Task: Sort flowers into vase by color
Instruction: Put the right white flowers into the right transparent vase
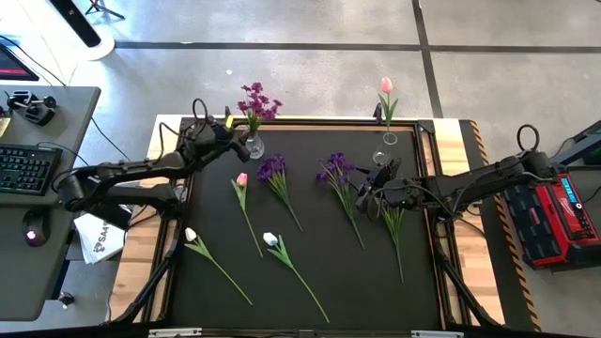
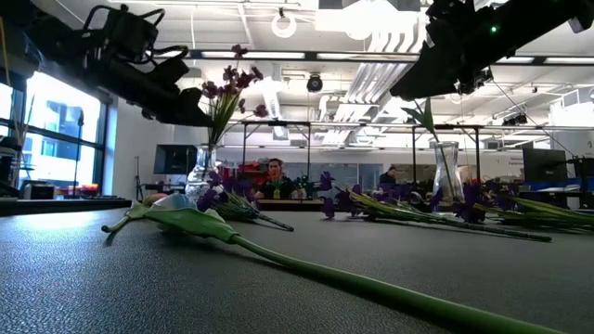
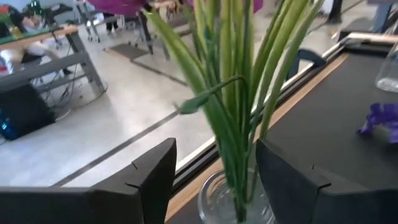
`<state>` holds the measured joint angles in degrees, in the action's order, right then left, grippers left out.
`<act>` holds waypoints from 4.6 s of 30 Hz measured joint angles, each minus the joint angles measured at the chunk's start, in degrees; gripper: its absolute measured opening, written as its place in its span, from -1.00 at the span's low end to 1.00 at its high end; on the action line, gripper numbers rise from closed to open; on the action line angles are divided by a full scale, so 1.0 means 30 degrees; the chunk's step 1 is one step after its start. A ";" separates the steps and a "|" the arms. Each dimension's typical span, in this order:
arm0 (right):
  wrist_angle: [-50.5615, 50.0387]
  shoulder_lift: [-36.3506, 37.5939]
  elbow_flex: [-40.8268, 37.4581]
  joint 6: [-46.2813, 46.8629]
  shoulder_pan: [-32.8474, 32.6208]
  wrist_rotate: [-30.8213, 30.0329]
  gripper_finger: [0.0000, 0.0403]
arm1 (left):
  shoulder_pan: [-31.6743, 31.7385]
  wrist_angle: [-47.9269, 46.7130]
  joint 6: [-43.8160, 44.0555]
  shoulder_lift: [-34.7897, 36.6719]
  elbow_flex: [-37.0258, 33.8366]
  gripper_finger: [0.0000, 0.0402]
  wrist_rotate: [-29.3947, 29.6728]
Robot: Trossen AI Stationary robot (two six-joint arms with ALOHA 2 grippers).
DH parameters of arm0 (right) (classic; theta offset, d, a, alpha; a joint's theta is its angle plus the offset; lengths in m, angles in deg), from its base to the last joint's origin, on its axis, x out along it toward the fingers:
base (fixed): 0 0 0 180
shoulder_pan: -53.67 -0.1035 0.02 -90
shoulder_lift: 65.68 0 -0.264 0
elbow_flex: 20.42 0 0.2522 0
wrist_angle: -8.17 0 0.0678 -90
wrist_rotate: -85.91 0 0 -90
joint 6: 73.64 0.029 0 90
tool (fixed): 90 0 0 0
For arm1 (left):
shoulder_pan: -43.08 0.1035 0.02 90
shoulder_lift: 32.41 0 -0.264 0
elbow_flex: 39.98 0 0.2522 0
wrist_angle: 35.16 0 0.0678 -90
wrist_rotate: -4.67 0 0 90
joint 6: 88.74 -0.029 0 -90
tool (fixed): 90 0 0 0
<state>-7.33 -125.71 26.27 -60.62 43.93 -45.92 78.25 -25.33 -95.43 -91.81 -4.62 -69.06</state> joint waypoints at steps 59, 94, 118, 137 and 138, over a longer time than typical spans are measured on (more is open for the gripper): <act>0.2242 -0.7836 0.3173 0.7084 -0.7143 0.3444 0.04 | -2.3684 -1.2630 1.4572 -0.2704 0.4727 0.04 0.8275; -1.0390 -2.5405 2.3307 1.1511 -0.6444 0.4551 -0.20 | -2.8640 -0.4068 1.8653 -0.9240 0.4709 0.04 1.2939; -1.7959 -2.1150 1.8286 1.5407 -0.7901 0.3231 -1.00 | -2.9293 -0.2871 1.8199 -0.9600 0.4709 0.04 1.3323; -0.5293 -1.4391 0.7716 1.7994 -0.8499 0.2483 -1.00 | -2.9354 -0.1870 1.8158 -0.9585 0.4709 0.04 1.4104; -0.5257 -1.4396 0.7716 1.7924 -0.8447 0.2459 -1.00 | -2.9354 -0.1877 1.8158 -0.9592 0.4709 0.04 1.4104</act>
<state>-23.10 -168.90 49.42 -6.85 18.59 -38.54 -9.81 -30.96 -40.95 -120.59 9.51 -26.74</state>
